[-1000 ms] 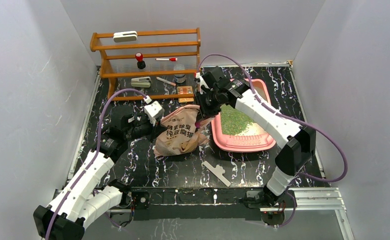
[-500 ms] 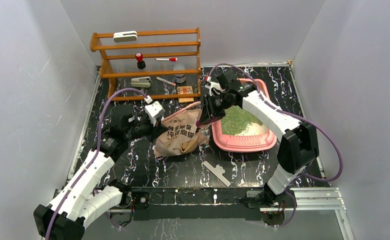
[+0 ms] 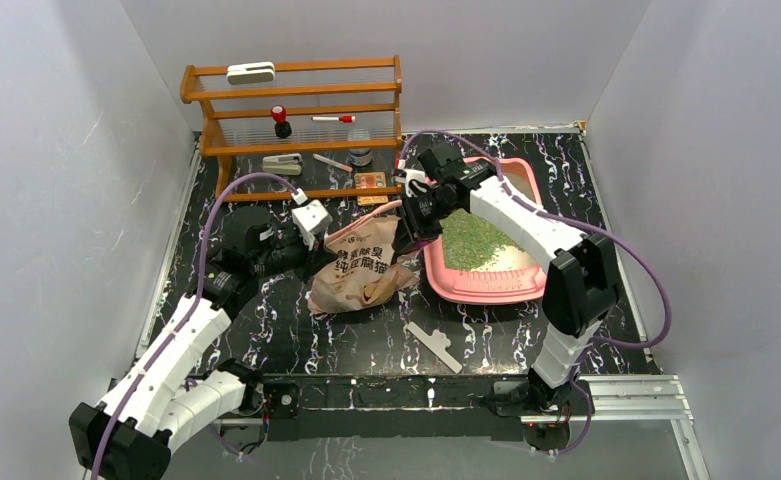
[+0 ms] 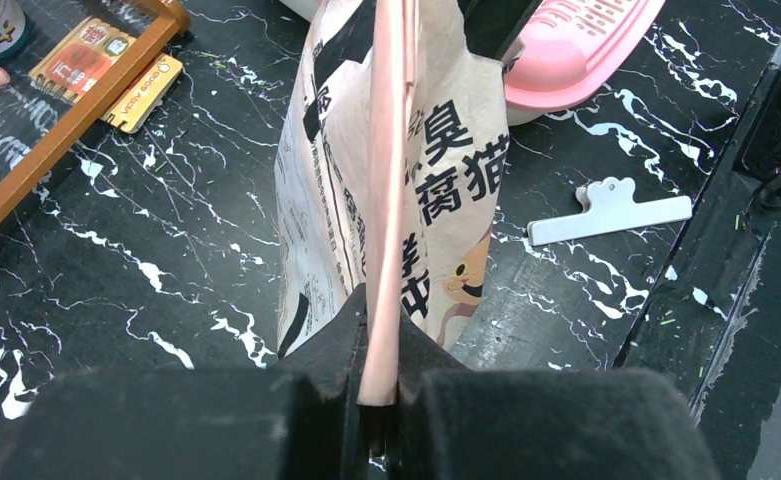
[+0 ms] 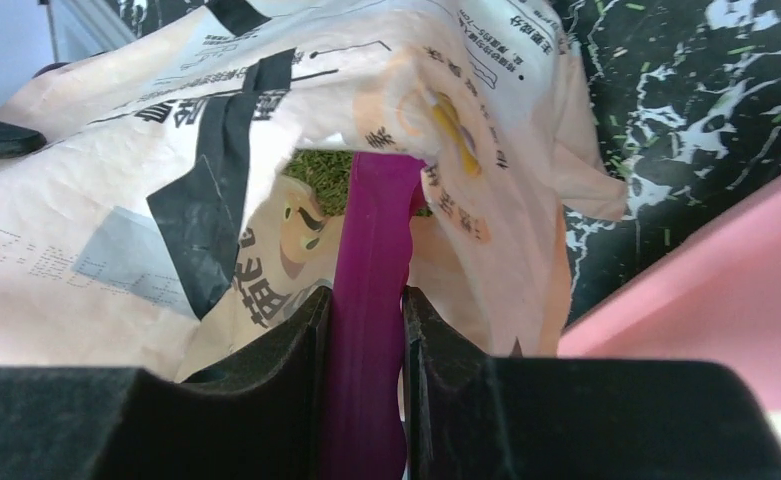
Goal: Fill the litter box with clean litter
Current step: 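Scoop the cat litter from the cat litter bag.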
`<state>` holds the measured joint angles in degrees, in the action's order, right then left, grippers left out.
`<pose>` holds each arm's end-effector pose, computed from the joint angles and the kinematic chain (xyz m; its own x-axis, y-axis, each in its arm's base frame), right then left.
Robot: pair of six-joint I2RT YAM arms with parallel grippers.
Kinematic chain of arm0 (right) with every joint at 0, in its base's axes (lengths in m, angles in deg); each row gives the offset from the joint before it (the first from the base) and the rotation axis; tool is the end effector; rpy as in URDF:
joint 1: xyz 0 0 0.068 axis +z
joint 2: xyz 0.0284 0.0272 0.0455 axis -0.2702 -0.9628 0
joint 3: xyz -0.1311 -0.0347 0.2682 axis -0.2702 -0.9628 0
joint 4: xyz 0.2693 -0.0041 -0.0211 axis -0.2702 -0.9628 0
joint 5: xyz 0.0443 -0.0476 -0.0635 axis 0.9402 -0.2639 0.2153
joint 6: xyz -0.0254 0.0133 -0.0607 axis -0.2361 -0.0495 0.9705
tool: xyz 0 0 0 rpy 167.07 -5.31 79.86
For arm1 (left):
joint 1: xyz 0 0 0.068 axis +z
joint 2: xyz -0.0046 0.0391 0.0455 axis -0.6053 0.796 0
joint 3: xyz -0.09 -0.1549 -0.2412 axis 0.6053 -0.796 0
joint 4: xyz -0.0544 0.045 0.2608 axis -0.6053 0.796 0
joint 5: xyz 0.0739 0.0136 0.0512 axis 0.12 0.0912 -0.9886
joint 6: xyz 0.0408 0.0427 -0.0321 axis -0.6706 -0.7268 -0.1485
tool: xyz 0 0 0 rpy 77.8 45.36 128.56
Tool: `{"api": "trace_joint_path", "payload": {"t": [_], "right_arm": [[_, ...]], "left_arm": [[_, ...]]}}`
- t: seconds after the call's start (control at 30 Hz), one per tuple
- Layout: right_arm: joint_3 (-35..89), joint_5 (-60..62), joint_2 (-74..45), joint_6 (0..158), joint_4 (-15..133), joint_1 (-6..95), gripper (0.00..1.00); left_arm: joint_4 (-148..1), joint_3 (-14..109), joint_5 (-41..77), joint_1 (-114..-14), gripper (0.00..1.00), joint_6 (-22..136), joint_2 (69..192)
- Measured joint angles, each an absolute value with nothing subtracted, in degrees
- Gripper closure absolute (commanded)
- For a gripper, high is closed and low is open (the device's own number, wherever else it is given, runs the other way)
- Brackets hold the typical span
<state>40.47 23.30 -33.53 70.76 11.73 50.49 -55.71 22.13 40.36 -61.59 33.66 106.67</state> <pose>0.3084 0.2468 0.3090 -0.8618 -0.3253 -0.3892 -0.5000 0.6742 0.5435 0.1777 -0.1102 0.3405 -0.1456 0.2600 -0.9546 0.8361 0.5482 0.0217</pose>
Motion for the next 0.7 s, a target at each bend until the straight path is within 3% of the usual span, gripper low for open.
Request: {"api": "trace_joint_path", "payload": {"t": [0.3,0.7], "right_arm": [[35.9,37.0,-34.6,66.9,18.3,46.1,1.00],[13.0,55.1,-24.4,42.5,50.1,37.5,1.00]], "left_arm": [[-55.3,23.1,40.3,-61.6,1.00,33.0,107.9],[-55.3,23.1,40.2,-61.6,1.00,33.0,107.9]]}}
